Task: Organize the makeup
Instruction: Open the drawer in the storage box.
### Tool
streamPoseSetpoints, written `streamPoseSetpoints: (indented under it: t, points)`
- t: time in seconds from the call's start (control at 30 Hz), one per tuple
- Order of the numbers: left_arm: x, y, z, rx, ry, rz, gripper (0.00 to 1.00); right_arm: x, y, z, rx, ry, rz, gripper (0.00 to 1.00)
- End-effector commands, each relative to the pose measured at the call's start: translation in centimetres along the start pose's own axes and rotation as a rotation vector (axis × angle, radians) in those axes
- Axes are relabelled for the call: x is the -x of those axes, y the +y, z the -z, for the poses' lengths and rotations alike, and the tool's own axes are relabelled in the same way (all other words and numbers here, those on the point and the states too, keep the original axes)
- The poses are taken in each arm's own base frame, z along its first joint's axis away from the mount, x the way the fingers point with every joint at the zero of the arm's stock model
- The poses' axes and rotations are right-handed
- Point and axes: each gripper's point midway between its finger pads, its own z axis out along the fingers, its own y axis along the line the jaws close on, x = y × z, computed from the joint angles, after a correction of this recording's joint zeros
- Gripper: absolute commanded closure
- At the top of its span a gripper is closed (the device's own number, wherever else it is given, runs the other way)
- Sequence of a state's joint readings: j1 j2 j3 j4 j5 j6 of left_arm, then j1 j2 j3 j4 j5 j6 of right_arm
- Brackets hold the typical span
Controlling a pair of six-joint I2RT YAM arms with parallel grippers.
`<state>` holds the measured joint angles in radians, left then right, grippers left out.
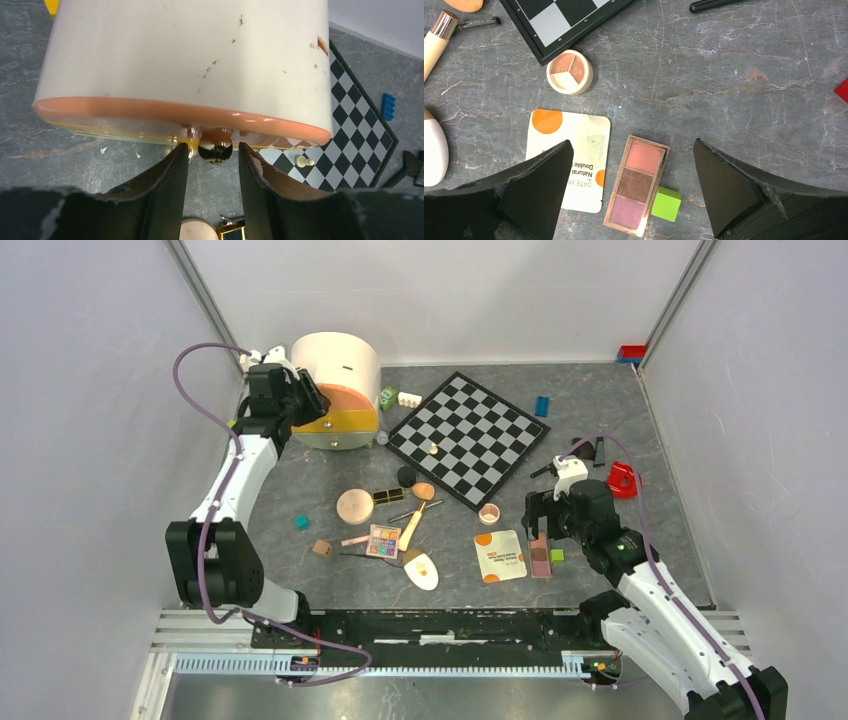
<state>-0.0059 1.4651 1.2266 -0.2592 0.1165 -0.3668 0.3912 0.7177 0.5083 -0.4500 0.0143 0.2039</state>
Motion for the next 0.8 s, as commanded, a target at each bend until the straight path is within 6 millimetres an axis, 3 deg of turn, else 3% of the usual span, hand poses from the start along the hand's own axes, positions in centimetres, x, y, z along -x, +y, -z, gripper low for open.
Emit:
streamPoseSetpoints:
  t: [0.0,0.13,0.4,0.77]
  points:
    - [2.0,-1.1,-0.7,-0.064,-0.037,-0.082,0.52,1.5,0.4,0.0,0.02,-0.047,0.02,0.03]
    - [1.8,-1.4,-1.0,-0.084,-0.024,-0.086,0.56,1.3,0.4,-0.2,0.019,-0.037,0.02,0.03]
    - [2.0,-1.0,-0.8,-0.06,-0.028,-0.095,0.73,1.1,0.4,-0.4,0.019,-0.034,0.02,0.02]
    - [1.6,-0.7,2.2,-0.037,-0.054,-0.107,0.74,0.8,0.3,-0.4,0.018,-0.03,0.02,0.03]
